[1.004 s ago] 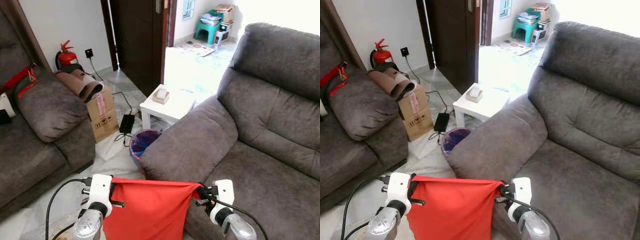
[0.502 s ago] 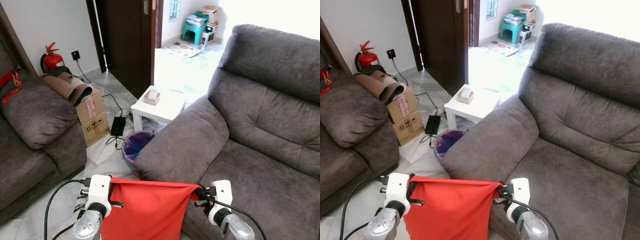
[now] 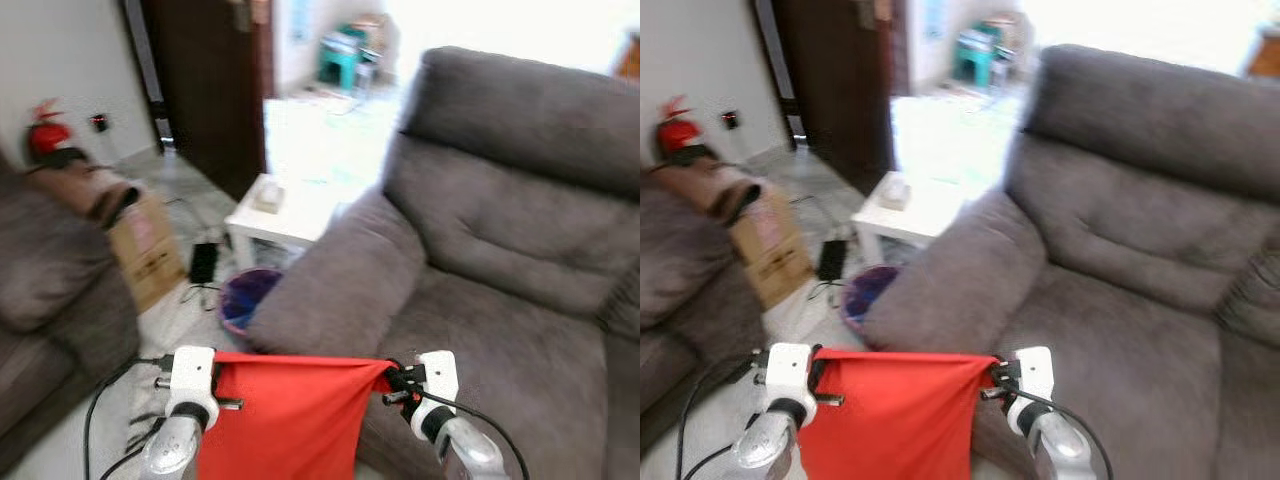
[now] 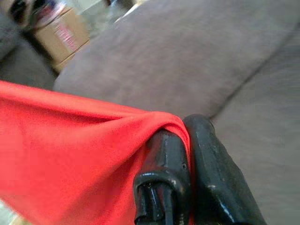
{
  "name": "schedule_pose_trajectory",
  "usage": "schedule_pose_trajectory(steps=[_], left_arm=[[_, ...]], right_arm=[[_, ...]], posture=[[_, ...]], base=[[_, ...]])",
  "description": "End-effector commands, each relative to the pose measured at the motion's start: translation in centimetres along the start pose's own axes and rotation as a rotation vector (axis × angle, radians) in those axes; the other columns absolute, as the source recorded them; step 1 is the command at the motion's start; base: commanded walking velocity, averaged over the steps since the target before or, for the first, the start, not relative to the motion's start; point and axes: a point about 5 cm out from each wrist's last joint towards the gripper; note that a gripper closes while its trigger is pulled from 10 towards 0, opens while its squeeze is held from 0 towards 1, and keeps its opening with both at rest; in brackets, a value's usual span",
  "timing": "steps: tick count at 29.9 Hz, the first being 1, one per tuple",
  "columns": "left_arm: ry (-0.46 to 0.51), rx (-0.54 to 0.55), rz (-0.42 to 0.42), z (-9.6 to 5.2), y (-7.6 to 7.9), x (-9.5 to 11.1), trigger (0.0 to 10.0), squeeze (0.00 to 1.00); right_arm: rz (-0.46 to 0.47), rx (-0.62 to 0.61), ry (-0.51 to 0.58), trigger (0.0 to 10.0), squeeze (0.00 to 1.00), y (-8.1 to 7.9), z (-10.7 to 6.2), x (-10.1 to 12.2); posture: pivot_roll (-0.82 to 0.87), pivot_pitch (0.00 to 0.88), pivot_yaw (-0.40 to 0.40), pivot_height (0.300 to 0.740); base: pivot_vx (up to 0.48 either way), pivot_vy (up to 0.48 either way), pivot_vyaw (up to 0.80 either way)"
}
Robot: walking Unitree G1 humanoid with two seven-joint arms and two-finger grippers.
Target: Move the pillow to the sofa from floor
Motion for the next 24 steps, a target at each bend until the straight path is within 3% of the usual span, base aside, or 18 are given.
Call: schedule_pose_trajectory(steps=[1, 20, 24], left_arm=[[0.065, 0.106, 0.008, -0.16, -2.93, 1.43, 10.0, 0.00], [0.075, 0.106, 0.016, -0.02, -3.27, 1.78, 10.0, 0.00], [0.070, 0.087, 0.024, -0.01, -3.25, 1.79, 10.0, 0.00]], right_arm=[[0.017, -0.134, 0.084, 10.0, 0.00, 2.58, -0.55, 1.43], [0.020, -0.141, 0.084, 10.0, 0.00, 2.50, -1.02, 0.70], [0.027, -0.150, 0.099, 10.0, 0.00, 2.46, -0.97, 0.86]], posture=[[0.09, 0.014, -0.015, 0.740], [0.09, 0.000, -0.004, 0.740], [0.09, 0.000, -0.001, 0.740]], base=[[0.000, 0.000, -0.80], [0.000, 0.000, -0.79], [0.000, 0.000, 0.00]])
Point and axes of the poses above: a point about 5 cm out from each wrist's last joint towards the gripper, its own z axis pointing out of the wrist towards the gripper, its own x axis along the axis of the wrist's last joint, y = z × x, and after that the axes turned 12 degrees about -z, right-handed
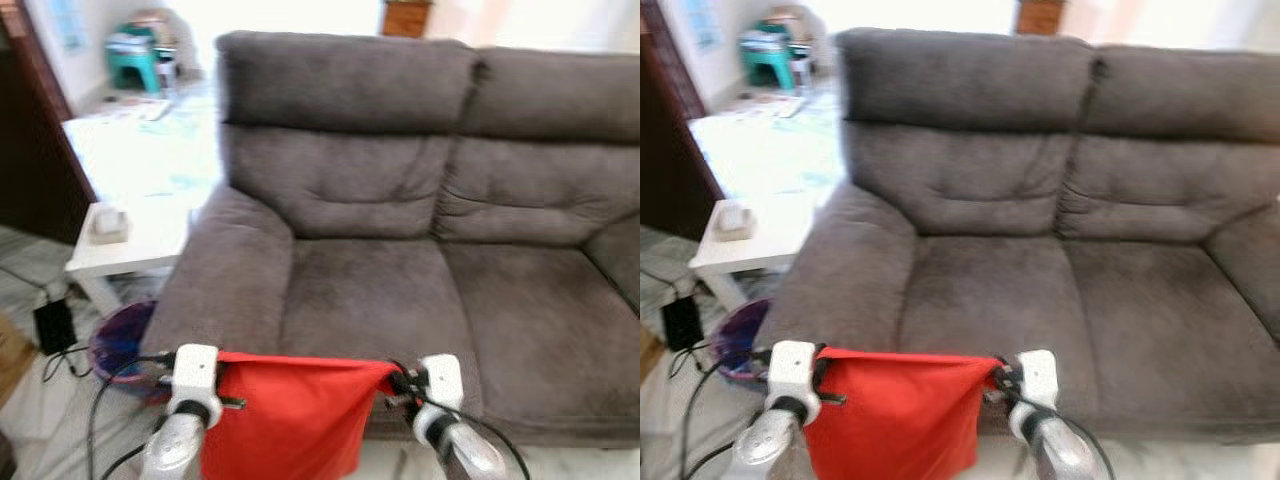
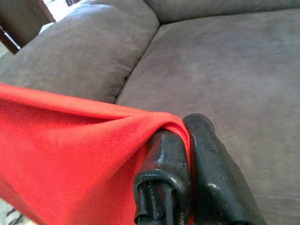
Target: Move the pillow to the sofa from floor
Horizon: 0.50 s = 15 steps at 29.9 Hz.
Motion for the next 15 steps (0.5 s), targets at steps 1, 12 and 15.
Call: schedule_pose_trajectory(steps=[1, 12, 15], left_arm=[[0.094, 0.101, 0.021, -0.08, -3.11, 2.15, 10.0, 0.00], [0.093, 0.100, 0.064, -0.09, -2.84, 2.03, 10.0, 0.00], [0.084, 0.093, 0.081, -0.21, -2.91, 1.87, 10.0, 0.00]], right_arm=[[0.026, -0.136, 0.083, 10.0, 0.00, 2.58, -0.34, 1.55], [0.034, -0.169, 0.085, 10.0, 0.00, 2.93, -0.18, 1.86], [0.032, -0.180, 0.085, 10.0, 0.00, 3.16, -0.25, 1.87]], posture=[[0.09, 0.000, -0.002, 0.740], [0.10, 0.000, -0.007, 0.740], [0.11, 0.000, -0.008, 0.740]], base=[[0.000, 0.000, 0.00], [0.000, -0.160, -0.14], [0.000, -0.401, -0.80]])
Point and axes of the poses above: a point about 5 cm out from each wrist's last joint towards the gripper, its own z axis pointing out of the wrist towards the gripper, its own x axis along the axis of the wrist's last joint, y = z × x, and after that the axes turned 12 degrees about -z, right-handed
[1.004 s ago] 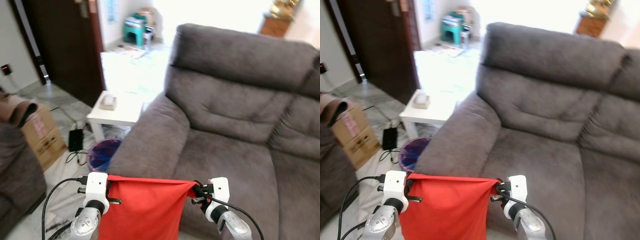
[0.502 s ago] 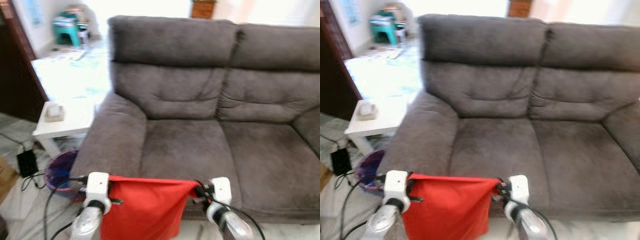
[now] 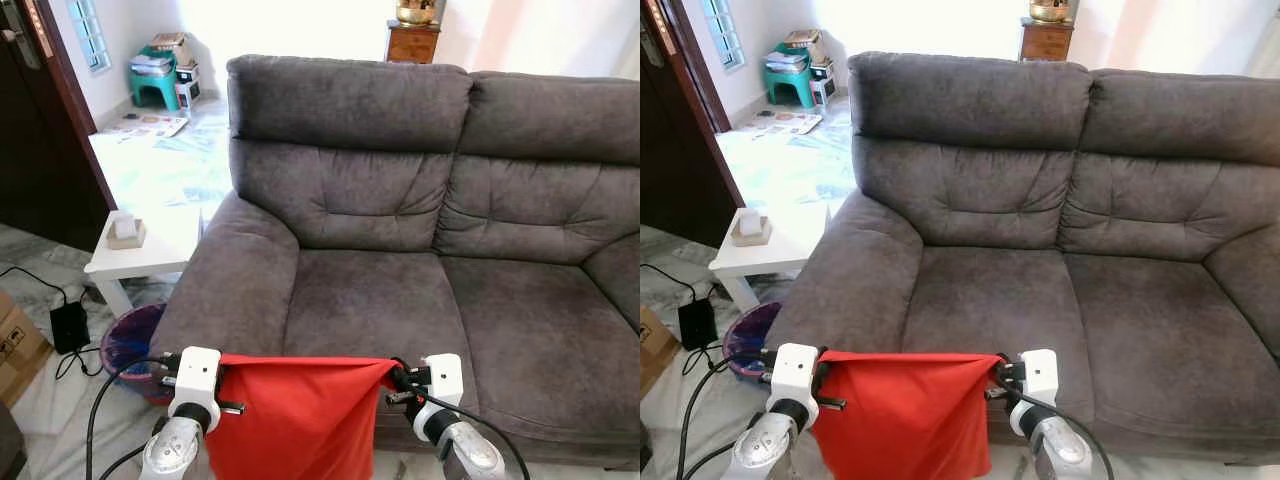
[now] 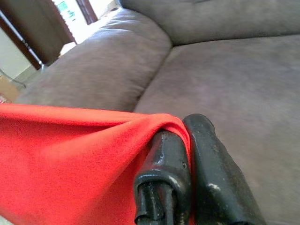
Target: Move the pillow to the sofa from floor
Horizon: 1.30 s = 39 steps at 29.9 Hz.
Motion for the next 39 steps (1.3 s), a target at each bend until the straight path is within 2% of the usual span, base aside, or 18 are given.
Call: schedule_pose_trajectory(steps=[1, 5, 10, 15, 24, 39], left_arm=[[0.097, 0.084, 0.009, 0.23, -1.79, 1.90, 10.0, 0.00], [0.097, 0.086, 0.003, 0.12, -1.96, 1.87, 10.0, 0.00], [0.099, 0.077, 0.014, 0.19, -1.85, 1.97, 10.0, 0.00], [0.093, 0.053, 0.038, 0.27, -1.48, 1.92, 10.0, 0.00], [0.097, 0.056, 0.044, 0.29, -1.80, 2.12, 10.0, 0.00], [0.096, 0.046, 0.052, 0.19, -1.81, 2.09, 10.0, 0.00]], right_arm=[[0.029, -0.192, 0.037, 10.0, 0.00, 3.87, -1.35, 0.51], [0.034, -0.200, 0.035, 10.0, 0.00, 3.98, -1.32, 0.56], [0.043, -0.214, 0.060, 10.0, 0.00, 4.01, -1.22, 0.87], [0.010, -0.198, 0.043, 10.0, 0.00, 3.96, -1.18, 0.81], [0.025, -0.212, 0.055, 10.0, 0.00, 3.97, -1.06, 0.96], [-0.006, -0.203, 0.046, 10.0, 0.00, 4.18, -1.31, 0.80]], posture=[[0.11, 0.000, -0.008, 0.740], [0.11, 0.000, -0.009, 0.740], [0.11, 0.000, -0.009, 0.740], [0.11, 0.000, -0.008, 0.740], [0.11, 0.000, 0.005, 0.740], [0.11, 0.000, 0.004, 0.740]], base=[[0.000, -0.398, -0.80], [0.000, -0.399, -0.75], [0.000, -0.395, 0.00], [0.000, -0.394, 0.00], [0.000, -0.395, 0.00], [0.000, -0.393, 0.00]])
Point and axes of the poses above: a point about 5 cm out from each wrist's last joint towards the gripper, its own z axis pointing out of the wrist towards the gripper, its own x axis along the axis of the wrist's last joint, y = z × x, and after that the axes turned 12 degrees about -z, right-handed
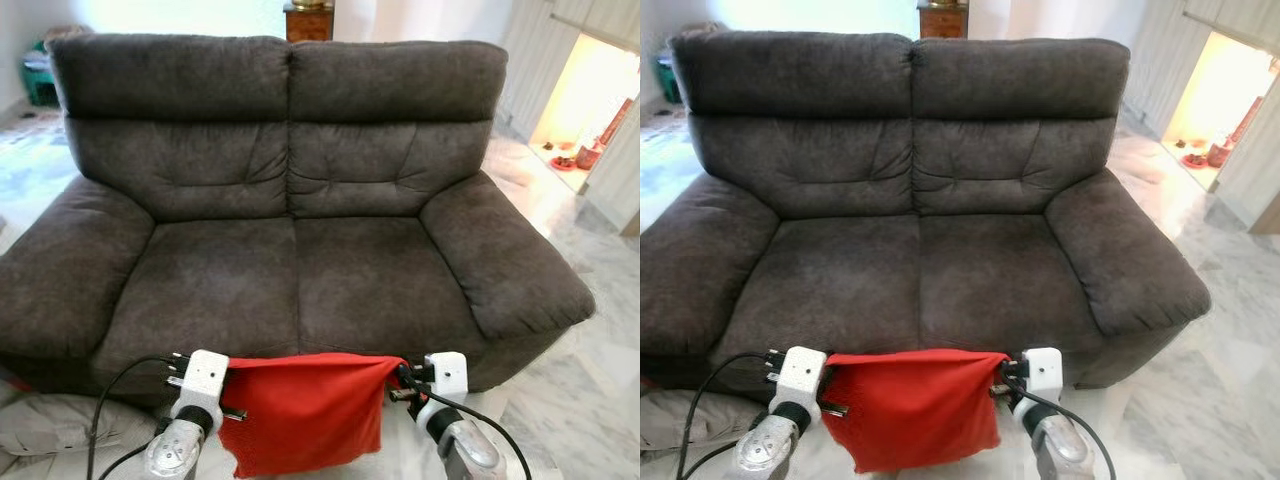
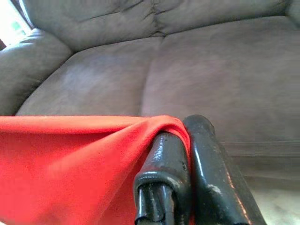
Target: Move the pillow to the sofa from floor
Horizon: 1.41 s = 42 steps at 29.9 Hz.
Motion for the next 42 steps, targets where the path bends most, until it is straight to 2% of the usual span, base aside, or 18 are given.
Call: schedule_pose_trajectory(steps=[1, 10, 18, 21, 26, 31, 42], left_arm=[[0.096, 0.099, -0.020, 0.0, -2.4, 1.8, 10.0, 0.00], [0.092, 0.103, -0.025, -0.1, -2.3, 1.6, 10.0, 0.00], [0.108, 0.113, -0.045, -0.1, -2.5, 1.9, 10.0, 0.00], [0.095, 0.127, -0.024, -0.2, -2.7, 1.8, 10.0, 0.00], [0.116, 0.139, -0.061, -0.4, -2.9, 1.9, 10.0, 0.00], [0.118, 0.145, -0.058, -0.5, -3.0, 2.0, 10.0, 0.00], [0.137, 0.137, -0.051, -0.3, -3.0, 2.6, 10.0, 0.00]], right_arm=[[-0.005, -0.164, 0.019, 10.0, 0.00, 3.8, -1.5, 0.2], [-0.012, -0.172, 0.021, 10.0, 0.00, 4.2, -1.6, 0.3], [0.004, -0.174, 0.036, 10.0, 0.00, 4.1, -1.4, 0.5], [0.009, -0.175, 0.041, 10.0, 0.00, 4.0, -1.3, 0.6], [0.007, -0.168, 0.045, 10.0, 0.00, 3.9, -1.3, 0.7], [0.005, -0.166, 0.053, 10.0, 0.00, 3.8, -1.2, 0.9], [0.017, -0.177, 0.074, 10.0, 0.00, 3.6, -0.8, 1.4]], posture=[[0.10, 0.000, 0.002, 0.740], [0.10, 0.000, -0.001, 0.740], [0.11, 0.000, 0.000, 0.740], [0.11, 0.000, 0.002, 0.740], [0.11, 0.007, 0.000, 0.740], [0.11, 0.014, 0.001, 0.740], [0.11, 0.015, 0.004, 0.740]], base=[[0.000, -0.394, 0.00], [0.000, -0.378, 0.00], [0.000, 0.000, 0.00], [0.000, 0.000, 0.00], [0.000, 0.000, 0.00], [0.000, 0.000, 0.00], [0.284, 0.000, 0.00]])
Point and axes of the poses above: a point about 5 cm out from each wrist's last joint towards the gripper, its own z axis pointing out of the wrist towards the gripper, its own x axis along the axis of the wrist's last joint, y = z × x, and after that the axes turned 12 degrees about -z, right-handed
